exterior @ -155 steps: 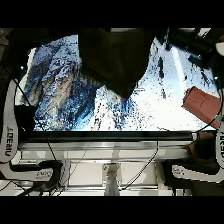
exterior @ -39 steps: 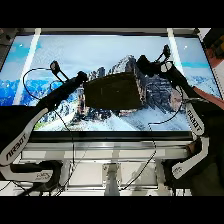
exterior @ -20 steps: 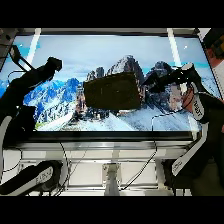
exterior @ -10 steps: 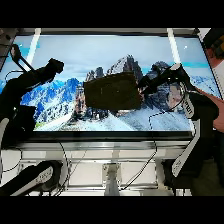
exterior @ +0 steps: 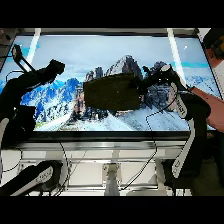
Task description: Fold the clothes and pants, and hang the long-sleeved shirts on hangers.
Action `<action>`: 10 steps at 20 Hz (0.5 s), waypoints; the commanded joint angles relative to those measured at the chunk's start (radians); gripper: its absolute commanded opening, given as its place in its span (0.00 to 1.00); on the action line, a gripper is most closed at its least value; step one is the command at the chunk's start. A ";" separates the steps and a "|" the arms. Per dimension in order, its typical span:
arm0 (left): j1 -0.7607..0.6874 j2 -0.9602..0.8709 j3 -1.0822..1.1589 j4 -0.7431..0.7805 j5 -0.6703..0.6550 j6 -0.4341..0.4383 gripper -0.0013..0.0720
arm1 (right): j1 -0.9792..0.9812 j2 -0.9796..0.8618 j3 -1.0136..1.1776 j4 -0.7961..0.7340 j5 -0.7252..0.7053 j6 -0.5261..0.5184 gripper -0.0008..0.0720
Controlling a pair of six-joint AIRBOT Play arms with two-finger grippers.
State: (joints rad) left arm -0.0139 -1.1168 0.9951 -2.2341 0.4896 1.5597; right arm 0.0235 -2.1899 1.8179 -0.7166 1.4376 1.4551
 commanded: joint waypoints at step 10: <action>0.001 0.001 0.000 0.000 0.001 0.000 0.78 | 0.031 0.007 0.039 0.056 -0.047 0.010 0.04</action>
State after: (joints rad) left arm -0.0139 -1.1168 0.9951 -2.2345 0.4904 1.5600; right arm 0.0536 -2.1929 1.8389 -0.7078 1.3670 1.4559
